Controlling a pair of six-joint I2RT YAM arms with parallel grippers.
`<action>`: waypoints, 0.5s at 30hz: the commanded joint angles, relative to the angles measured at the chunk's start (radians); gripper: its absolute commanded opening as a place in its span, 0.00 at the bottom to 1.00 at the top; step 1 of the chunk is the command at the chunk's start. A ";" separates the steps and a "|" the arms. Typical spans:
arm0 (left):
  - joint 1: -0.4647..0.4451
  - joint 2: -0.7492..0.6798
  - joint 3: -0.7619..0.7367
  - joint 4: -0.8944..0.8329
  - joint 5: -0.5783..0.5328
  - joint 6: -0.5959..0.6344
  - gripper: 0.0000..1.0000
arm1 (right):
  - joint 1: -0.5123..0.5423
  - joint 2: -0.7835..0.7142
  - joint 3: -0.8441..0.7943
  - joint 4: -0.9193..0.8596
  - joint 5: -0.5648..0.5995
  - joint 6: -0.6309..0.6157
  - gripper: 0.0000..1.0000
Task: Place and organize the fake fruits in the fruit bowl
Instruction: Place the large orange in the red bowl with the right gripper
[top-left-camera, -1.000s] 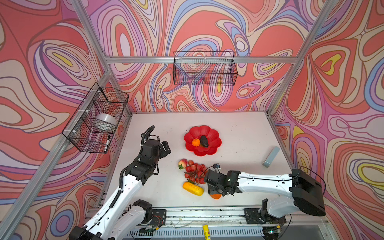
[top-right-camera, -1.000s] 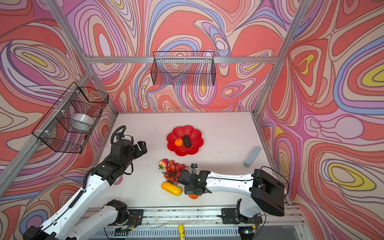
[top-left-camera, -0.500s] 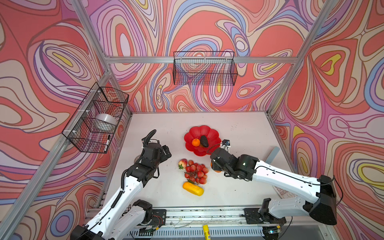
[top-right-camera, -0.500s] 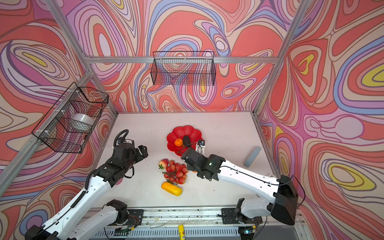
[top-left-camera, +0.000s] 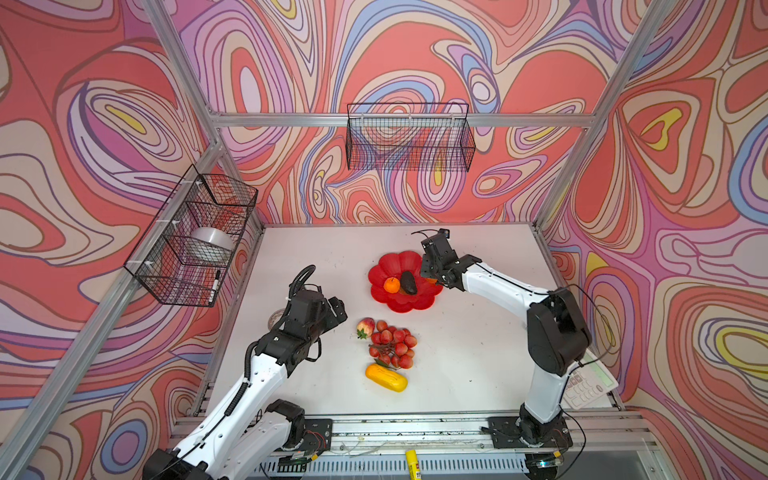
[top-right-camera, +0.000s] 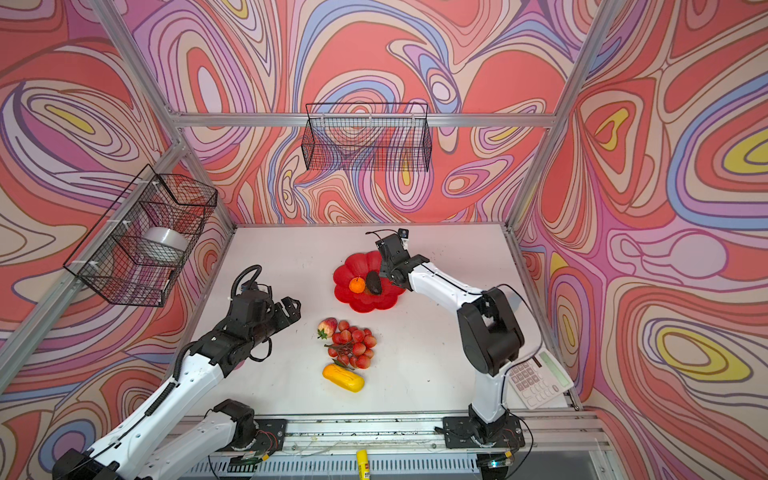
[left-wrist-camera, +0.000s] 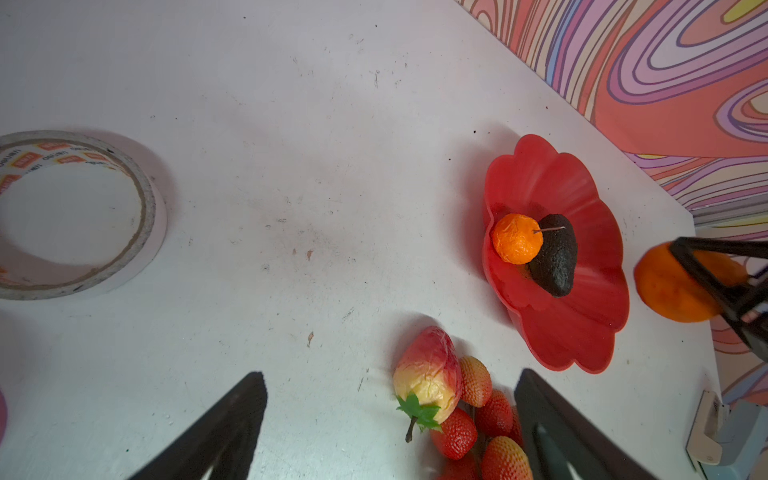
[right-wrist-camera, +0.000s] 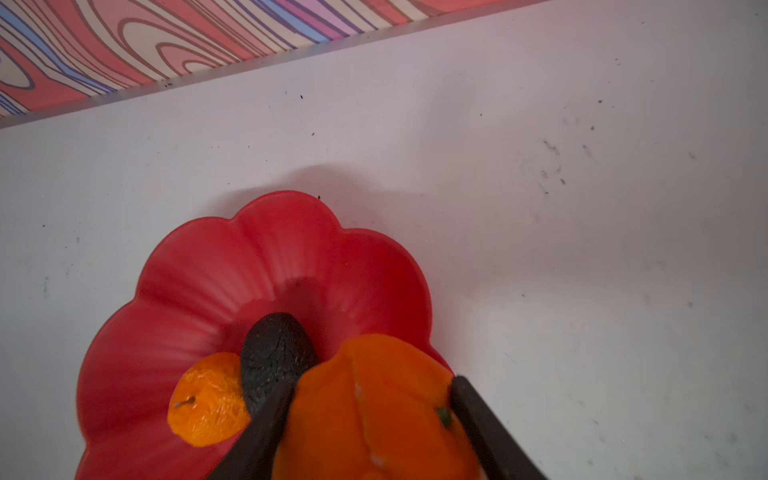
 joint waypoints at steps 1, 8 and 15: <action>0.008 -0.003 -0.029 0.003 0.042 -0.036 0.94 | 0.000 0.070 0.075 0.018 -0.061 -0.067 0.46; 0.009 0.031 -0.043 0.045 0.094 -0.038 0.93 | -0.003 0.157 0.115 0.010 -0.089 -0.056 0.47; 0.009 0.106 -0.042 0.096 0.169 -0.034 0.93 | -0.008 0.165 0.105 0.011 -0.097 -0.031 0.62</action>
